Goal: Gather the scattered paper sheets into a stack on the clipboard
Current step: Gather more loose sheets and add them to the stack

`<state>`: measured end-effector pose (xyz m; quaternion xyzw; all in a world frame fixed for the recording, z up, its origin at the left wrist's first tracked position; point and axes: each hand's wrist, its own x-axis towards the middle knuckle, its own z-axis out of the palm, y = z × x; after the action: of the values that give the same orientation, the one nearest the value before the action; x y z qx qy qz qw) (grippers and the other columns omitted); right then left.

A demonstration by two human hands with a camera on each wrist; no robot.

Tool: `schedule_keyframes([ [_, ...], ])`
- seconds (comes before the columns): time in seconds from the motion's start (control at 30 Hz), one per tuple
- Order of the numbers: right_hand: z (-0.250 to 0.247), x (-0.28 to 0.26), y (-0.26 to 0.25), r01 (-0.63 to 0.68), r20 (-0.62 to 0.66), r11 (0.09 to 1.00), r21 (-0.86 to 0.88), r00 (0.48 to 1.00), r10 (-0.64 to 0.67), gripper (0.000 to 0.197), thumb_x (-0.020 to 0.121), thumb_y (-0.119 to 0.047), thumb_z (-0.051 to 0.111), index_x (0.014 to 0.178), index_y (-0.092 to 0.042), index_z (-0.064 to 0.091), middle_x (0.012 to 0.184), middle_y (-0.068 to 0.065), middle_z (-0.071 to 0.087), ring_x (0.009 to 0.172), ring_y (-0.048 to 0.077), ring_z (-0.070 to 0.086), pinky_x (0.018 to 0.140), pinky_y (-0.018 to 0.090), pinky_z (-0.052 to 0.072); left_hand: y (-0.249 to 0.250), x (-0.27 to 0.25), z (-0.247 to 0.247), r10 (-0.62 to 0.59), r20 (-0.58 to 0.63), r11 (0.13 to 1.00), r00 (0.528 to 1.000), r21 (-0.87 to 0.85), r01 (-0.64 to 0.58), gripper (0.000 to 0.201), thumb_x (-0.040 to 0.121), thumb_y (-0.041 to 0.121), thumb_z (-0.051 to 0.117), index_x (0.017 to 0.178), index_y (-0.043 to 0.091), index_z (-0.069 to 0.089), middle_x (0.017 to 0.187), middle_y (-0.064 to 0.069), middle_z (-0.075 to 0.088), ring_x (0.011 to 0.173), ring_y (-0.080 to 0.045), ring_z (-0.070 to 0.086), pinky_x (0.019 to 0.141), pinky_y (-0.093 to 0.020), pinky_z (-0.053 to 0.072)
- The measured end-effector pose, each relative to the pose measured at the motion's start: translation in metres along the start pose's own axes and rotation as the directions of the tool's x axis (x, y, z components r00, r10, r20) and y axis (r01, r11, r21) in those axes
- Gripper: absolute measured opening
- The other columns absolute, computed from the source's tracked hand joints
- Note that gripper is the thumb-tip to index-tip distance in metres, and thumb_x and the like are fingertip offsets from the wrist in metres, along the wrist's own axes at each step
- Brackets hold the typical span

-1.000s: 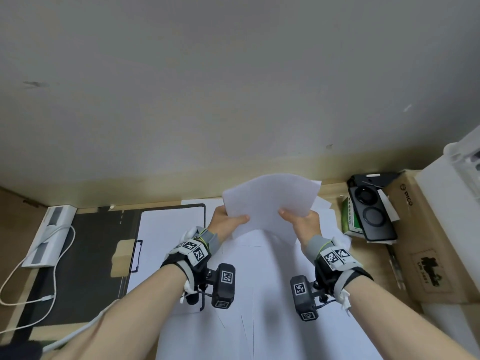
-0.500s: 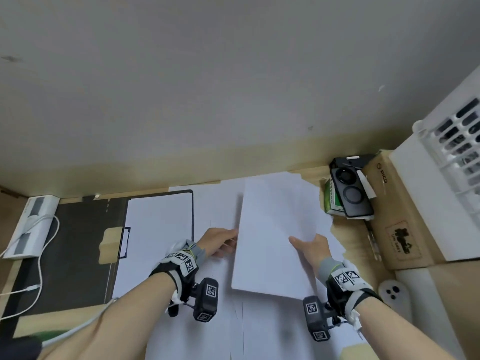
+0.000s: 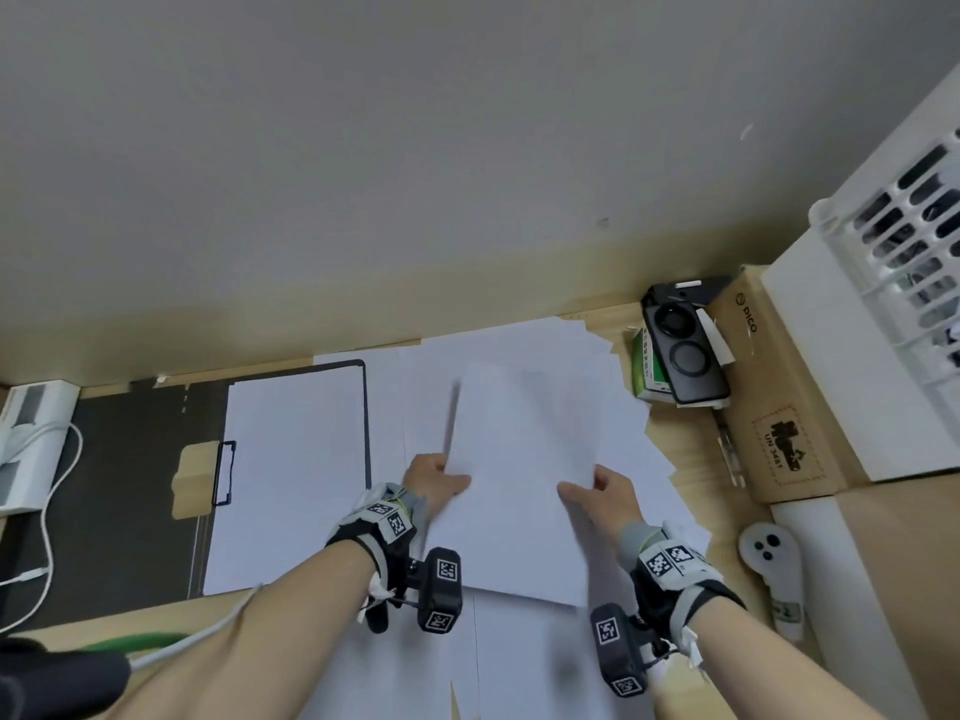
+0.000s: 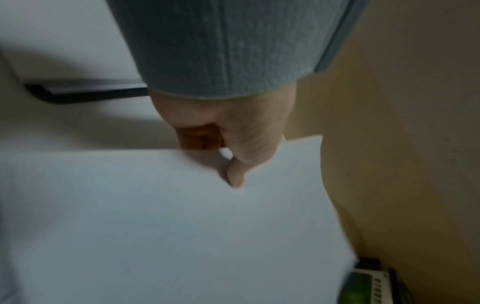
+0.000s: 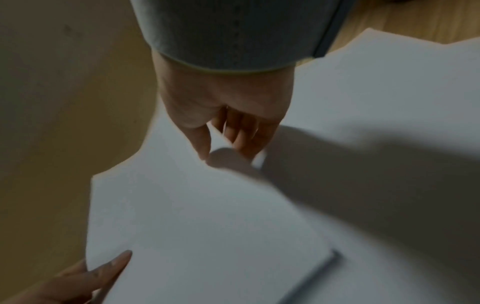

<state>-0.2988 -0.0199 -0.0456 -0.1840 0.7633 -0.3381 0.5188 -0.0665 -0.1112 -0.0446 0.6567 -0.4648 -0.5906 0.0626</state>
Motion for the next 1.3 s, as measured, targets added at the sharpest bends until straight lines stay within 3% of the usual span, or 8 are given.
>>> schedule_keyframes([
  [0.17,-0.001,0.019,0.015,-0.004,-0.121,0.924,-0.382,0.992,-0.045,0.056,0.064,-0.023,0.082,0.114,-0.017,0.059,0.11,0.004,0.058,0.098,0.022,0.059,0.087,0.034,0.051,-0.011,0.014,-0.043,-0.102,-0.295,0.987,0.95,0.089,0.134,0.025,0.088,0.005,0.051,0.106,-0.002,0.066,0.103,-0.018,0.068,0.091,-0.029,0.065,0.066,-0.024,0.044],
  [0.3,0.002,0.013,0.02,0.074,-0.002,0.588,-0.806,0.992,-0.127,0.065,0.052,-0.045,0.075,0.109,-0.032,0.046,0.11,-0.008,0.038,0.108,0.017,0.039,0.076,0.031,0.043,-0.025,0.024,-0.058,-0.159,-0.316,0.964,0.935,0.154,0.216,0.029,0.091,0.002,0.044,0.065,0.012,0.037,0.069,0.0,0.042,0.077,-0.018,0.049,0.054,-0.022,0.027],
  [0.47,0.006,0.019,0.027,0.167,0.129,0.297,-0.94,0.981,-0.143,0.049,0.05,-0.057,0.073,0.09,-0.036,0.056,0.102,-0.011,0.043,0.101,0.016,0.04,0.068,0.026,0.036,-0.021,0.023,-0.056,-0.102,-0.289,0.944,0.952,0.273,0.183,0.026,0.093,0.002,0.043,0.116,0.003,0.056,0.124,-0.015,0.058,0.106,-0.03,0.058,0.086,-0.03,0.044],
  [0.63,0.005,0.019,0.006,0.212,0.196,0.449,-0.868,0.977,-0.083,0.015,0.069,-0.025,0.063,0.083,-0.029,0.059,0.083,-0.013,0.063,0.081,0.014,0.06,0.068,0.027,0.043,-0.013,0.026,-0.057,-0.025,-0.33,0.934,0.944,0.328,0.14,0.037,0.092,-0.001,0.043,0.128,0.0,0.054,0.13,-0.019,0.057,0.115,-0.035,0.056,0.095,-0.034,0.044],
  [0.77,-0.001,0.03,-0.007,0.229,0.155,0.593,-0.772,0.972,-0.175,0.025,0.077,-0.009,0.055,0.078,-0.033,0.064,0.088,-0.007,0.07,0.086,0.018,0.066,0.074,0.029,0.052,-0.011,0.026,-0.066,0.023,-0.474,0.961,0.88,0.253,0.111,0.041,0.088,-0.008,0.041,0.122,0.003,0.062,0.119,-0.019,0.064,0.103,-0.036,0.061,0.076,-0.028,0.043],
  [1.07,-0.003,0.044,-0.037,0.145,-0.047,0.771,-0.62,0.974,-0.221,0.025,0.074,-0.001,0.049,0.072,-0.021,0.065,0.077,-0.005,0.068,0.073,0.019,0.06,0.062,0.027,0.044,0.002,0.028,-0.085,0.09,-0.607,0.983,0.79,0.183,0.029,0.051,0.09,-0.013,0.035,0.127,0.012,0.061,0.117,-0.017,0.066,0.095,-0.029,0.062,0.071,-0.024,0.035],
  [1.2,0.012,0.051,-0.04,0.208,-0.008,0.906,-0.369,0.974,-0.227,0.028,0.078,0.0,0.057,0.078,-0.027,0.061,0.08,-0.006,0.064,0.077,0.02,0.06,0.078,0.036,0.051,-0.003,0.028,-0.077,0.085,-0.461,0.993,0.883,0.113,-0.036,0.046,0.089,-0.012,0.036,0.124,0.002,0.061,0.118,-0.014,0.065,0.102,-0.033,0.062,0.074,-0.02,0.043],
  [1.3,0.032,0.058,-0.05,0.264,0.036,0.91,-0.319,0.963,-0.266,0.025,0.079,-0.003,0.062,0.083,-0.028,0.063,0.08,-0.003,0.064,0.073,0.017,0.057,0.076,0.037,0.052,-0.009,0.026,-0.065,0.078,-0.248,0.996,0.966,0.072,-0.062,0.033,0.082,-0.014,0.035,0.091,-0.008,0.066,0.077,-0.005,0.063,0.063,-0.016,0.053,0.045,-0.008,0.035],
])
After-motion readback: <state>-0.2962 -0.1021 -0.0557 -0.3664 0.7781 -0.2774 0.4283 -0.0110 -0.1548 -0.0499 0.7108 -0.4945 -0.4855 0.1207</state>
